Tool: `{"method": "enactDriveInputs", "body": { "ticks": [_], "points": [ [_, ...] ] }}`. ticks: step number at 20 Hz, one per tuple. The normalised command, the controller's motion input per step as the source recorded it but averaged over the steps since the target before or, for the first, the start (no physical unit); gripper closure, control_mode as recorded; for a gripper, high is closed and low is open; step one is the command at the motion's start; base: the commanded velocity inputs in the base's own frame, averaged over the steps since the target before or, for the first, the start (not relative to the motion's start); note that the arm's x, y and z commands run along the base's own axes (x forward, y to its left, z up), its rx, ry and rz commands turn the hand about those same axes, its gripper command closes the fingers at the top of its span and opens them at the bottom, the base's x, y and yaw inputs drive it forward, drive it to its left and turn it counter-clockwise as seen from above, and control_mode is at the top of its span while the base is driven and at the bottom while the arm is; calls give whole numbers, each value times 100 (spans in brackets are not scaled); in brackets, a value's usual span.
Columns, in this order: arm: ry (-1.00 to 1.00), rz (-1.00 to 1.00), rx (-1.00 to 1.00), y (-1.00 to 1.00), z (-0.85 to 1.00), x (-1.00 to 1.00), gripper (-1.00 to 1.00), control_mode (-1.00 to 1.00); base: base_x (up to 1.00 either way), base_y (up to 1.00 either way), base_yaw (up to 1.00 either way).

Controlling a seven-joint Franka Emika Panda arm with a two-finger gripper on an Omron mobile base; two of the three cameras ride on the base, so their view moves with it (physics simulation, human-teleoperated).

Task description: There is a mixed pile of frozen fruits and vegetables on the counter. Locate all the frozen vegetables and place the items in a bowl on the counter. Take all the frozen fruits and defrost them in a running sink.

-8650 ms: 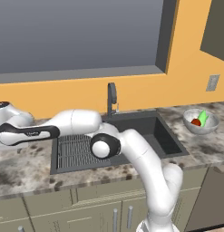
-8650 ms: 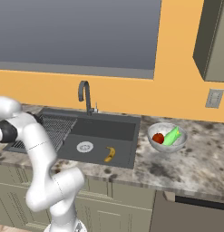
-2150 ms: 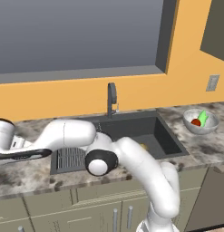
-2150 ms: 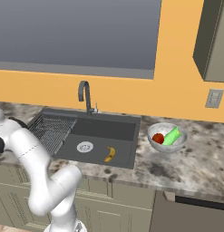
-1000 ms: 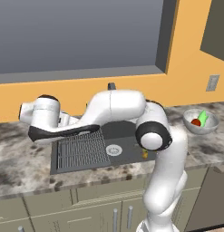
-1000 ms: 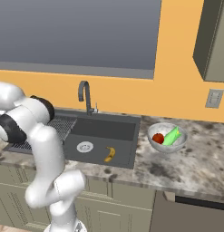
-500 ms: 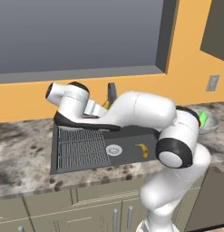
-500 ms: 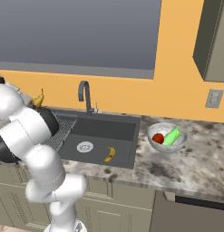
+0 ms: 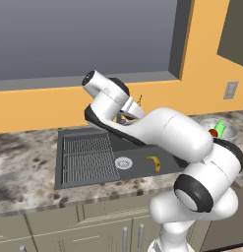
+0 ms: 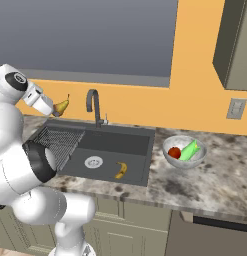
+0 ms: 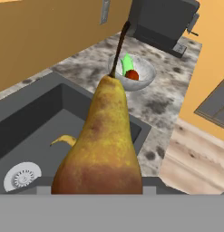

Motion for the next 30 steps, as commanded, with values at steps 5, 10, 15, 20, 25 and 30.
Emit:
{"method": "enactDriveInputs", "body": {
  "ticks": [5, 10, 15, 20, 25, 30],
  "points": [
    [0, 1, 17, -64, 11, 16, 100, -100, 0, 0, 0],
    [2, 6, 19, -60, 0, 23, 100, -100, 0, 0, 0],
    [2, 10, 19, -52, 0, 29, 100, -100, 0, 0, 0],
    [0, 10, 18, -50, 0, 31, 100, -100, 0, 0, 0],
    [1, 10, 16, -50, -5, 28, 100, -100, 0, 0, 0],
    [5, 12, 12, -34, -24, 33, 100, -100, 0, 0, 0]
  ]
}}
